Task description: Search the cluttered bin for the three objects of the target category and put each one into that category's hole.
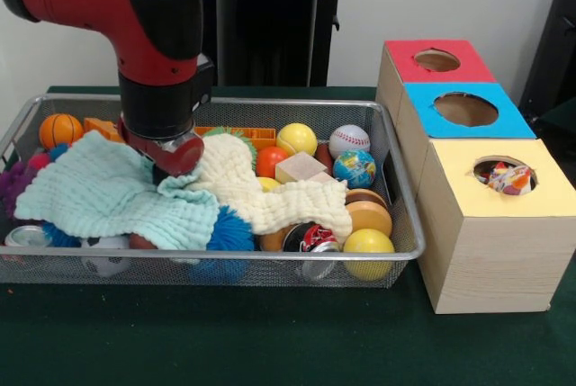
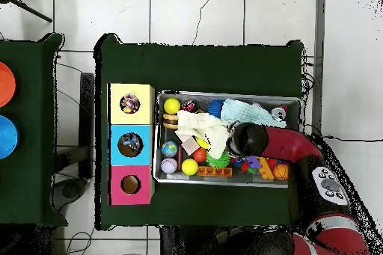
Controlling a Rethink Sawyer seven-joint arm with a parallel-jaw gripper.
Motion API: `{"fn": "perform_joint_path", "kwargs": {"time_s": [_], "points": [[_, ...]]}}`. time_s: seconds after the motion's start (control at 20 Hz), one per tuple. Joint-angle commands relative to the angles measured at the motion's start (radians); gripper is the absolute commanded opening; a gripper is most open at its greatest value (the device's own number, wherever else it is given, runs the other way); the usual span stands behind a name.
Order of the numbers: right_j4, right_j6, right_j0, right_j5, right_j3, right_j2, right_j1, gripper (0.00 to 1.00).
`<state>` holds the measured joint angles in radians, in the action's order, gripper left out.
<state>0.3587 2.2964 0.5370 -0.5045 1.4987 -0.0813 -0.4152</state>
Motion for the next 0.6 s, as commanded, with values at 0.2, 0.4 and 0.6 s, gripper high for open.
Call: {"fn": "perform_joint_path", "kwargs": {"time_s": [0.2,0.4,0.6], "points": [[0.081,-0.086,-0.002,0.064,-0.006,-0.067,0.100,0.00],[0.079,-0.087,0.002,0.067,-0.010,-0.070,0.125,0.00],[0.077,-0.100,0.013,0.063,-0.036,-0.079,0.169,0.00]]}}
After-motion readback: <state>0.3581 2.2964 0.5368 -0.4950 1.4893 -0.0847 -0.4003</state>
